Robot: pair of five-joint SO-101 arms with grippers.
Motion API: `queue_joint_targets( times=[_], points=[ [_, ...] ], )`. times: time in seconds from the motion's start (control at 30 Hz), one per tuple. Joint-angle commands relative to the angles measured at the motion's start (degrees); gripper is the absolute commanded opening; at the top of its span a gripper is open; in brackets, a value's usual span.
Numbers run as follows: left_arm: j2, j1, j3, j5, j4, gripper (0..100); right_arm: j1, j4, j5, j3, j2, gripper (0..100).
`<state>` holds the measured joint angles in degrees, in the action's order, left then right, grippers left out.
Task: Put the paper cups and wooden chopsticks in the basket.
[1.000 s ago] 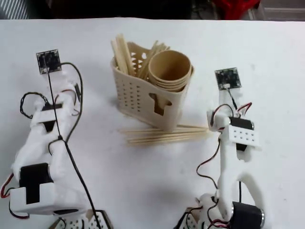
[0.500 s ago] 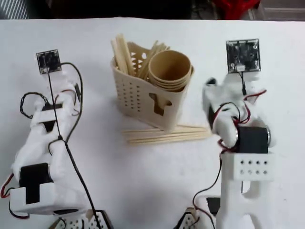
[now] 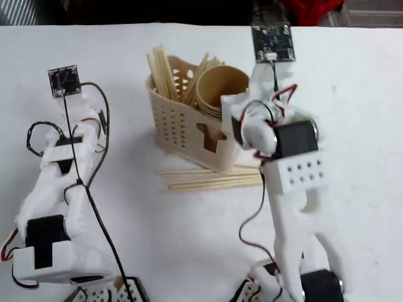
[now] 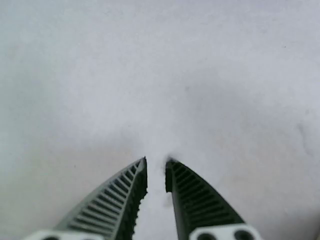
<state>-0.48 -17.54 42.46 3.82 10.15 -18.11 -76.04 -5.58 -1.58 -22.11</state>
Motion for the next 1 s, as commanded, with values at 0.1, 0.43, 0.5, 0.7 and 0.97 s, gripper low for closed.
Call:
queue_joint_targets(
  times=[0.1,0.43,0.5,0.7,0.97],
  points=[
    [-0.22,0.75,-3.08,0.18,-0.18,9,1.63,-0.92,-0.26,5.10,7.16,29.1],
    [-0.22,0.75,-3.16,0.18,-0.18,9,2.24,3.56,0.35,5.01,13.23,12.8],
    [-0.22,0.75,-3.08,0.18,-0.18,9,3.74,6.46,1.76,5.19,13.76,1.3],
    [-0.22,0.75,-3.16,0.18,-0.18,9,4.00,5.41,7.47,12.84,14.29,1.7],
    [-0.22,0.75,-2.99,0.18,-0.18,9,3.03,1.27,15.47,28.13,26.95,1.5]
  ],
)
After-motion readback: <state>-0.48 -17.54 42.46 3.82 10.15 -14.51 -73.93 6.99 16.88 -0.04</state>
